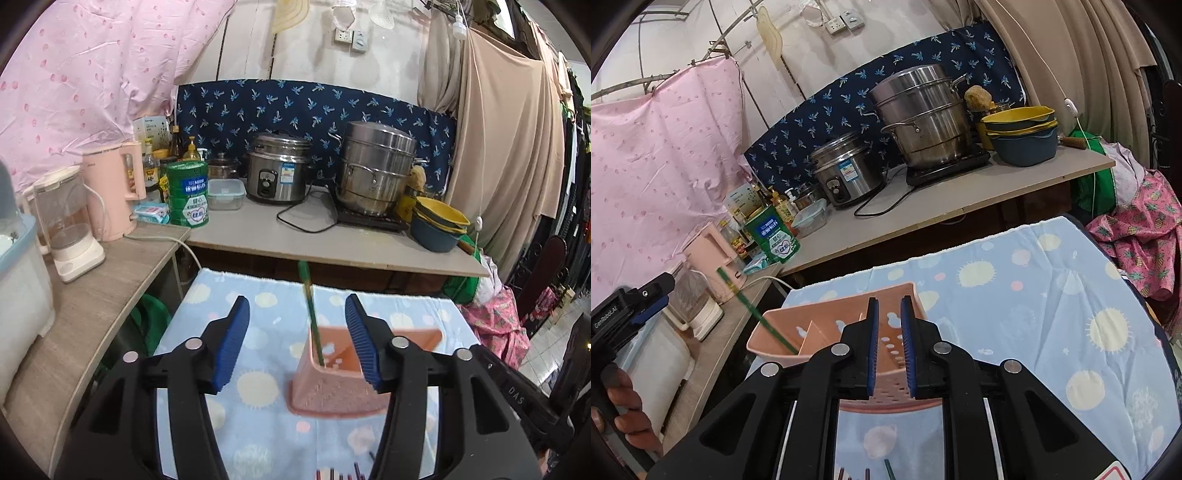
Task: Organize utensils
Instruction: 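Open the left tool over the pink basket while the right tool releases the spoon into it, then grasp the gold spoon with the left tool while the right tool grasps the second green chopstick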
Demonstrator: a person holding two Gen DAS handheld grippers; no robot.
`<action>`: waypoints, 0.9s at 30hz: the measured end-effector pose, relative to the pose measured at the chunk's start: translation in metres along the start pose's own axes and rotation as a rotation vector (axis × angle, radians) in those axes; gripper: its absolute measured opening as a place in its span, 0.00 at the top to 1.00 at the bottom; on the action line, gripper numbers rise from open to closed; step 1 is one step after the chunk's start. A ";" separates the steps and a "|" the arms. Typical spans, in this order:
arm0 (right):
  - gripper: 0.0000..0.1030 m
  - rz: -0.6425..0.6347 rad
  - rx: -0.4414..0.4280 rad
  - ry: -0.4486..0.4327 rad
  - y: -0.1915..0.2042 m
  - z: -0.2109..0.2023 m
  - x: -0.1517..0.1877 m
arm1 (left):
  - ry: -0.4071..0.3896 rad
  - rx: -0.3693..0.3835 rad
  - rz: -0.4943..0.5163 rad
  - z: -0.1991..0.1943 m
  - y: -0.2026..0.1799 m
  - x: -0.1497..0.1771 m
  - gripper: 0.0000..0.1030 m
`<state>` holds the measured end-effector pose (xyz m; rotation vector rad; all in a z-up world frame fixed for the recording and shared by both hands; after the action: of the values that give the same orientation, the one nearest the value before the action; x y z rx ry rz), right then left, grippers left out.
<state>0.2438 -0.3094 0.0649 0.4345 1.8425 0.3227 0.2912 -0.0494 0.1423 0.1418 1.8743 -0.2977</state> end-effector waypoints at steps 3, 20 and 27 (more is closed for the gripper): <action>0.75 0.001 0.000 0.001 0.003 -0.025 0.010 | 0.017 -0.007 0.019 -0.021 0.002 0.011 0.40; 0.68 -0.067 0.081 0.142 -0.004 -0.163 0.139 | 0.307 0.019 -0.002 -0.128 0.021 0.156 0.26; 0.68 -0.119 0.142 0.213 -0.010 -0.190 0.186 | 0.390 -0.016 -0.029 -0.154 0.033 0.213 0.26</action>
<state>0.0101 -0.2355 -0.0399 0.3976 2.0987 0.1619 0.0901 0.0140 -0.0187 0.1711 2.2665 -0.2890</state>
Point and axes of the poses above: each gripper's, at about its wrist camera, not at the fingertips, and z roughly the way its jaws point, y to its left, x to its underside, the point moved 1 cm from there along z, roughly the way its jaws point, and after that the axes turned 12 degrees about -y, right-handed, at the moved point
